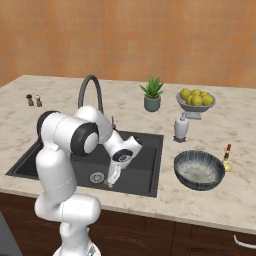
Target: Pick the mushroom from the sink and place it in the bowl. Then pick the bowl and place it in the microwave. Then close the microwave door and press the start button.
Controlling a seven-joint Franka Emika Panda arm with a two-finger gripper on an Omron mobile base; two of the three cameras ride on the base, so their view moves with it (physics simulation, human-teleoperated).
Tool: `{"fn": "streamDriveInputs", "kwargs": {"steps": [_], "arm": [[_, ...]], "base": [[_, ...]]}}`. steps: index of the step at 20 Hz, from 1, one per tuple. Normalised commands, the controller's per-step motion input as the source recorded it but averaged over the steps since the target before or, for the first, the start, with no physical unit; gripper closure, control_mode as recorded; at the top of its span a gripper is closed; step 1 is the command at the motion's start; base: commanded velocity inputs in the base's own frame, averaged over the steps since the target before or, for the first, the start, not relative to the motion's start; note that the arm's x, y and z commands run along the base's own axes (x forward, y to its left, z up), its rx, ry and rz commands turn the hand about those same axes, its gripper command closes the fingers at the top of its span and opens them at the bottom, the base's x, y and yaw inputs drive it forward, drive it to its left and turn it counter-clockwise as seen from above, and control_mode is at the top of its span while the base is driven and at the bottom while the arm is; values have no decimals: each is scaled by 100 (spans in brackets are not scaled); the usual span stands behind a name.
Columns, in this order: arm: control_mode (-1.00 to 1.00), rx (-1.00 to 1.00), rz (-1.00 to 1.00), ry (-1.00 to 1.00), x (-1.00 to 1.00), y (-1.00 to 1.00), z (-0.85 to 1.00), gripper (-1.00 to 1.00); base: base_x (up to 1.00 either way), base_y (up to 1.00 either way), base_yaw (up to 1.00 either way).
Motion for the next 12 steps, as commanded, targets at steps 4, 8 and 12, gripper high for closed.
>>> {"fn": "streamDriveInputs", "kwargs": {"steps": [4,8,12], "arm": [[-100,2,23,-4,31,0,-23,-100],[-100,5,21,0,28,0,-36,-100],[-100,9,18,-1,24,0,-42,-100]], "base": [[0,0,0],[0,0,0],[0,0,0]]}}
